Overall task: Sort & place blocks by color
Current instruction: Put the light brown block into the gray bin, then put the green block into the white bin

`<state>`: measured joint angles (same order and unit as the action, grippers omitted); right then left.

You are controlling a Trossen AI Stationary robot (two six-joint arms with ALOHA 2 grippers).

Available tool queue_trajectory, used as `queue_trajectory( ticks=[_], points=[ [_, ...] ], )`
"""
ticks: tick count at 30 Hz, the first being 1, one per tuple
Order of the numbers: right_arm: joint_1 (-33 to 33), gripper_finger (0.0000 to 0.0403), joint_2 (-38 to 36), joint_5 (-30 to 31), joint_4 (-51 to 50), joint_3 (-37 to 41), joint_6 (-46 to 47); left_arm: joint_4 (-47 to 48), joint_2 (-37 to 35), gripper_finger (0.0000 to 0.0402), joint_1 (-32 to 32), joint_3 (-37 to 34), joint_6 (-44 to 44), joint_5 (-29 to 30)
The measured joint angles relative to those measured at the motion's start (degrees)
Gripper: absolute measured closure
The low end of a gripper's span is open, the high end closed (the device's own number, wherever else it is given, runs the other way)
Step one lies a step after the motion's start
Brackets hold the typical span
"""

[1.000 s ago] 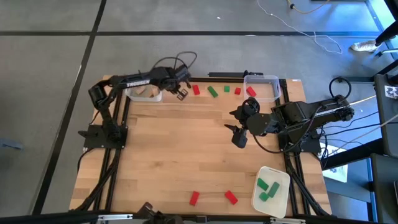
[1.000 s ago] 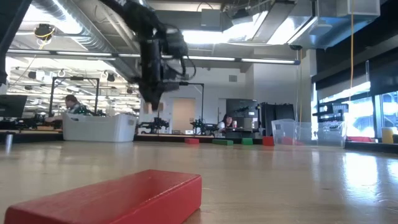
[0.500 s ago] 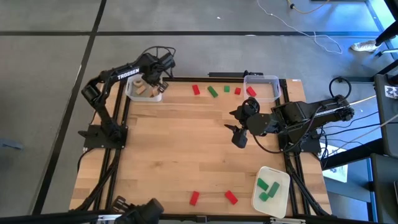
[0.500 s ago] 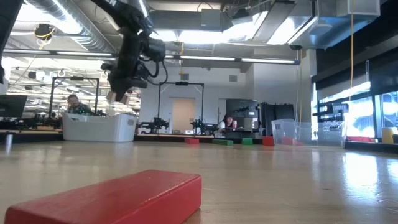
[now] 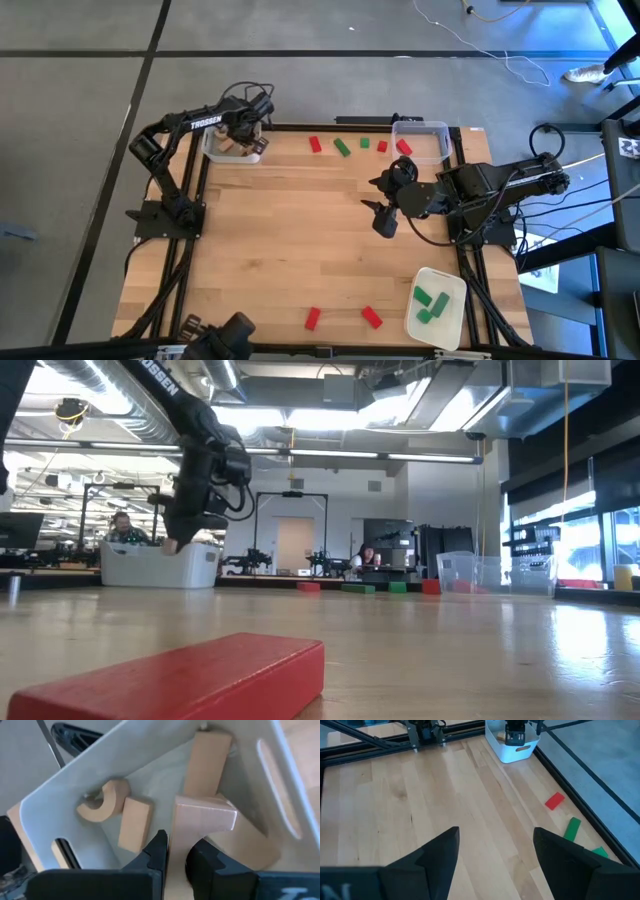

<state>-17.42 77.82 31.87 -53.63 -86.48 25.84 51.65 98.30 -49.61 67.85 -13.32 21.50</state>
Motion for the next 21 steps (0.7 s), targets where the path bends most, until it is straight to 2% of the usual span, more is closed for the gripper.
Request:
queue_trajectory(
  ticks=[8,16,21],
  points=[
    [0.02,0.0148,0.0,-0.54,-0.02,0.0,0.86,-1.72,0.0,0.0301,0.0,0.0,0.27,0.02],
    [0.02,0.0148,0.0,-0.83,-0.12,0.0,0.91,-1.86,0.0,0.0294,0.19,0.0,0.39,0.49],
    [0.01,0.0148,0.0,-7.18,-0.15,0.0,1.0,-1.82,-4.04,0.0293,1.55,0.25,0.51,0.62]
  ],
)
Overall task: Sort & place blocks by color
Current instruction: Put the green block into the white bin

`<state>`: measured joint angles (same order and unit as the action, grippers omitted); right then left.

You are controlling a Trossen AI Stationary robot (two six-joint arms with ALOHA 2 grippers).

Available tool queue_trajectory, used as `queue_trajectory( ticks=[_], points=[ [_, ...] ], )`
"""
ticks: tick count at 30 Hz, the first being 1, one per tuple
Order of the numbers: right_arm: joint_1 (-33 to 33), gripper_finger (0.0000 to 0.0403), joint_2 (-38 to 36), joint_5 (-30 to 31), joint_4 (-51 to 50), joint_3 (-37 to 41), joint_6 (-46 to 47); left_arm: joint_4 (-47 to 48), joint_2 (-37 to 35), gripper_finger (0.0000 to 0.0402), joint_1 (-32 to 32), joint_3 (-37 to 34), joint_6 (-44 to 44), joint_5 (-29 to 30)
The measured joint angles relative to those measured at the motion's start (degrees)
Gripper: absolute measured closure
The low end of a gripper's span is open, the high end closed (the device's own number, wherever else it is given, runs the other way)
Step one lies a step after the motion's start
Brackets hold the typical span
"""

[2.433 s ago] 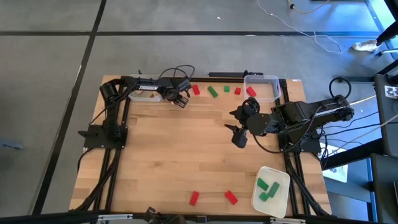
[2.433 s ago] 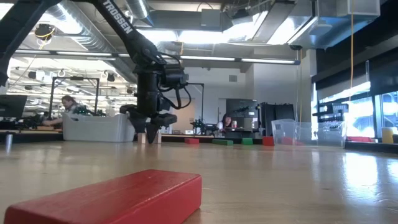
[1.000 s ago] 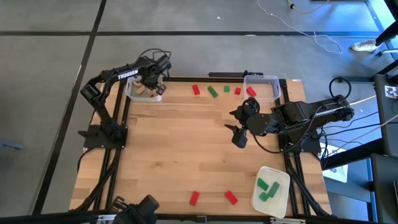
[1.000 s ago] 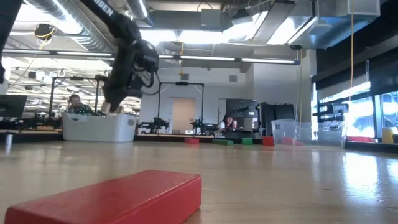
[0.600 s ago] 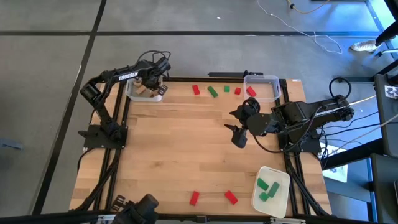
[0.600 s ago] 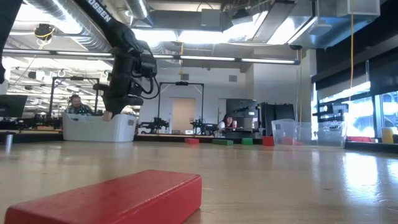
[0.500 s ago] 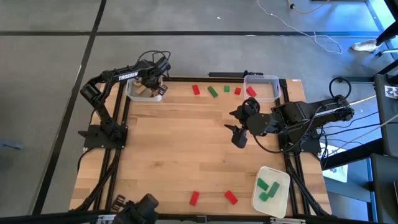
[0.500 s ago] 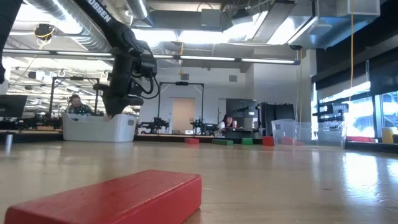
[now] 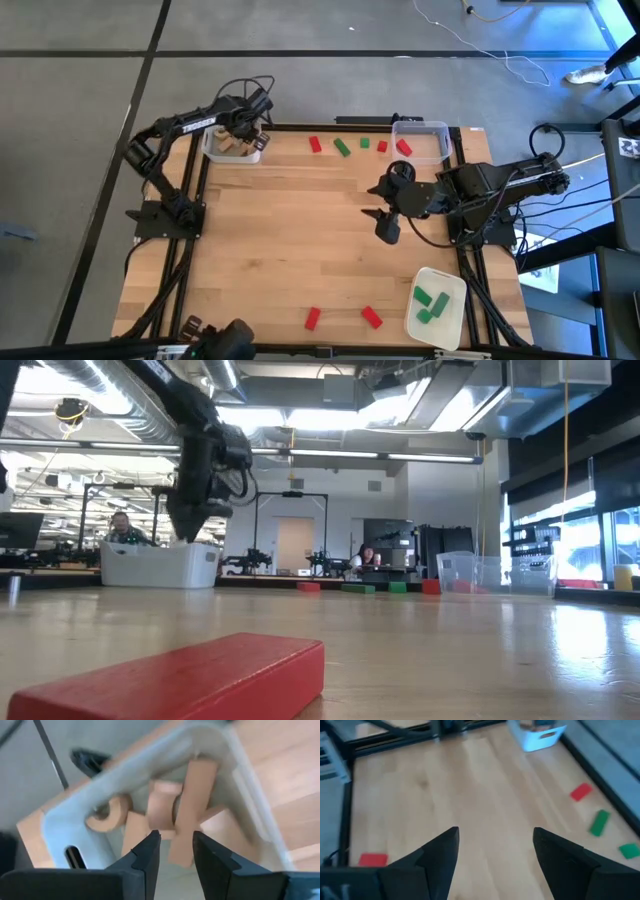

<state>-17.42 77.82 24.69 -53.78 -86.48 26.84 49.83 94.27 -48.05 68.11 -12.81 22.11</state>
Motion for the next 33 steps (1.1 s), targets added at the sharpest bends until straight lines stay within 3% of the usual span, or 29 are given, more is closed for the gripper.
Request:
queue_trajectory(
  ticks=[6,14,22,33],
  points=[
    [-0.02,0.0148,0.2,-7.19,-0.11,0.0,-3.08,-0.76,-10.54,0.0292,4.26,0.1,5.76,-0.98],
    [1.67,0.0148,1.92,-1.99,-0.2,0.0,-0.42,0.76,-24.57,0.0292,11.87,0.03,5.5,-7.09],
    [12.75,0.0148,6.79,-4.19,1.56,0.0,2.94,0.89,-32.47,0.0291,17.97,0.06,5.41,-7.0],
    [30.5,0.0148,12.47,-5.18,4.45,0.0,8.51,0.91,-34.17,0.0291,18.97,0.06,5.3,-6.56]
  ],
)
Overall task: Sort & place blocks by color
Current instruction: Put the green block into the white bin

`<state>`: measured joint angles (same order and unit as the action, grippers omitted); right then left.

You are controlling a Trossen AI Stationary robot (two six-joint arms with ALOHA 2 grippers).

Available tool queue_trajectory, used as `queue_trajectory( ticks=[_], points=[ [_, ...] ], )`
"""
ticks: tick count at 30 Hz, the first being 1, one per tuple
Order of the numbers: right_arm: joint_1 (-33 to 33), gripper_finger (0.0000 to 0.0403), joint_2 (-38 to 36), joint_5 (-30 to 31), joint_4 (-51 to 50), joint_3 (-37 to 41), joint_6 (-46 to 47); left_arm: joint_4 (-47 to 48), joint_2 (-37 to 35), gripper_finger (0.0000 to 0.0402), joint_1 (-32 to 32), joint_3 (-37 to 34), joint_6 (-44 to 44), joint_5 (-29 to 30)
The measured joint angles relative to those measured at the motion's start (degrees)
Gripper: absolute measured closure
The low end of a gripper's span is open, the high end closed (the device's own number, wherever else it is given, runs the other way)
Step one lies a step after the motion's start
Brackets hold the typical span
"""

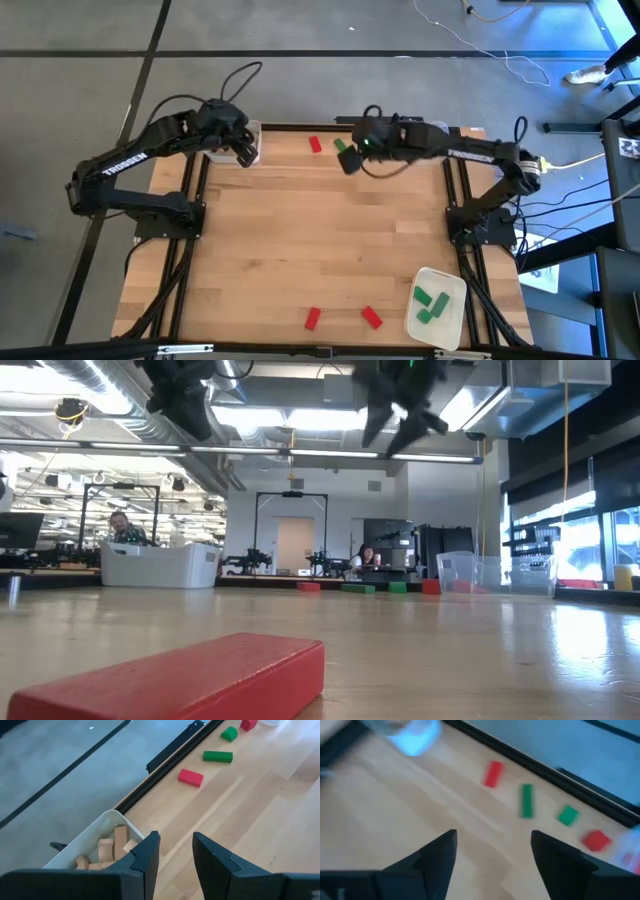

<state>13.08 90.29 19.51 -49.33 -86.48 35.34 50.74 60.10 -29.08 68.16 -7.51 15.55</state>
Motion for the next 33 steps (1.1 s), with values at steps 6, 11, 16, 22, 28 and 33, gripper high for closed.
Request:
queue_trajectory(
  ticks=[6,11,16,22,28,33],
  points=[
    [9.88,0.0148,4.49,-4.89,-4.57,0.0,-1.71,0.0,0.03,0.0291,-0.04,0.0,-3.57,0.39],
    [15.63,0.0148,9.23,-5.84,-5.43,0.0,-2.67,0.02,0.03,0.0291,-0.04,0.0,-5.89,0.42],
    [17.84,0.0148,13.32,-12.28,0.35,0.0,-6.34,0.02,0.04,0.0291,-0.04,0.0,-5.88,1.67],
    [17.94,0.0148,18.26,-14.61,9.0,0.0,-13.6,0.04,0.04,0.0291,-0.02,0.0,-5.73,3.9],
    [17.94,0.0148,23.34,-16.65,11.15,0.0,-13.21,0.23,0.04,0.0291,-1.16,-0.02,-3.97,5.36],
    [17.94,0.0148,26.08,-16.68,11.36,0.0,-14.35,0.24,0.04,0.0291,-2.92,-0.02,-2.03,4.85]
  ],
)
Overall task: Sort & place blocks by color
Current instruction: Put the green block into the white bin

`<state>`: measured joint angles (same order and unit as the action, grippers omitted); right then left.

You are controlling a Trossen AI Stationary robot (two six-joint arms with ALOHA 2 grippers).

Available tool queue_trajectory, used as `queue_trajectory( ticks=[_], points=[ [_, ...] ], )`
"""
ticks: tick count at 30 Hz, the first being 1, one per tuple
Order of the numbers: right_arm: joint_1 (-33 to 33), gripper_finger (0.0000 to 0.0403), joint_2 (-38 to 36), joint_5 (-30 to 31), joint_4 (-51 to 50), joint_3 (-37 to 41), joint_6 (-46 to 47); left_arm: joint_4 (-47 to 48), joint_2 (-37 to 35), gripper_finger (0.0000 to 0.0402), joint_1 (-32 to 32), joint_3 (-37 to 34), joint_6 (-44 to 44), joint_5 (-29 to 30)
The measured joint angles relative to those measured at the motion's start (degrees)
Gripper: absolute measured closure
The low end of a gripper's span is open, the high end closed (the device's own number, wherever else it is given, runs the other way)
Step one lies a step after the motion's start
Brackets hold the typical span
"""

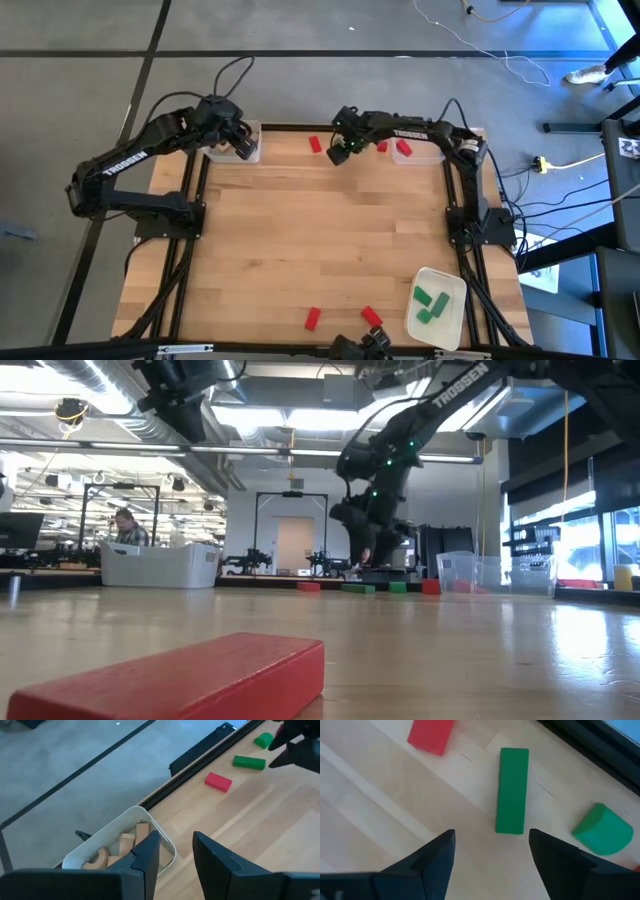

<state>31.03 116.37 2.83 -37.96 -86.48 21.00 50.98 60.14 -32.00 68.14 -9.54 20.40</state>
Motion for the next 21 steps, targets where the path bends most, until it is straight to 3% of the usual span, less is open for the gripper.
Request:
queue_trajectory(
  ticks=[21],
  points=[
    [1.86,0.0158,7.22,-1.14,2.8,-0.15,-6.01,-0.02,0.0,0.0292,-0.62,0.0,-0.4,-0.59]
  ],
)
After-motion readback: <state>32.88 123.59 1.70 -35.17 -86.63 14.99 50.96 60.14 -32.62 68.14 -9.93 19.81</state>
